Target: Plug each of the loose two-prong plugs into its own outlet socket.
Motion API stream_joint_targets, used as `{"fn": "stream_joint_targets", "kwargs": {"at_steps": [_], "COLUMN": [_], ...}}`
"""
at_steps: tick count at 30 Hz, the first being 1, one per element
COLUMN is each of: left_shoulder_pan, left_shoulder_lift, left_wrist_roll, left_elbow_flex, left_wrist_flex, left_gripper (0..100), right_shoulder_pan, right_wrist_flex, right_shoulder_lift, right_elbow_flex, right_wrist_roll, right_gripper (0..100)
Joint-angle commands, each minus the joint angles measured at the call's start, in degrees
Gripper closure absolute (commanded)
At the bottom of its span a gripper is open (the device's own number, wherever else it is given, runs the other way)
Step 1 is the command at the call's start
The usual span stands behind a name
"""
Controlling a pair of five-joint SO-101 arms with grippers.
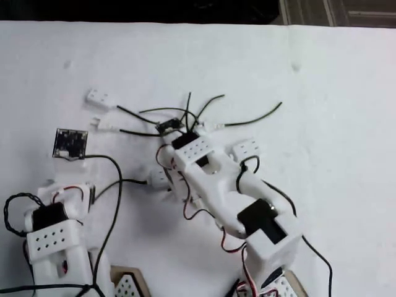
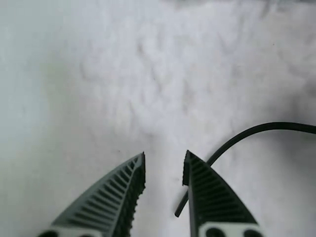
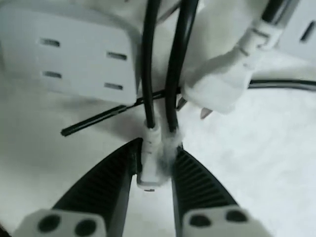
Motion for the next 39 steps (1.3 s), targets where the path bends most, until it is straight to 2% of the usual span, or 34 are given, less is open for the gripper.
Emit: {"fn": "stream_joint_targets", "kwargs": {"at_steps": [1,12,19,23,26,32,39], "left_shoulder_pan": [-0.13,0.04,1.80,8.22,13.85,25.54,41.01], "left_shoulder_lift": [0.13,0.13,0.04,0.04,0.04,0.04,-4.53], "left_wrist_roll": [-0.62,0.53,11.34,13.71,16.97,19.78,19.69], "left_elbow_flex": [-0.26,-5.45,-15.12,-22.86,-26.99,-30.59,-31.12], "left_wrist_flex": [-1.14,-0.70,0.88,8.97,12.13,13.19,12.92], "left_gripper": [86,85,86,86,86,86,86], "right_shoulder_pan": [-0.75,-0.75,-0.84,-0.84,-0.84,-0.84,-5.49], "right_wrist_flex": [5.85,15.78,14.64,9.19,3.38,-5.49,-7.08], "right_shoulder_lift": [-7.16,-40.66,-58.95,-69.58,-77.14,-88.92,-92.70], "right_elbow_flex": [-1.93,-1.49,3.43,11.69,18.73,30.33,35.60], "right_wrist_roll": [0.44,0.44,0.35,0.35,0.35,0.44,0.44], "right_gripper": [98.1,98.1,98.1,98.1,98.1,98.1,98.1]}}
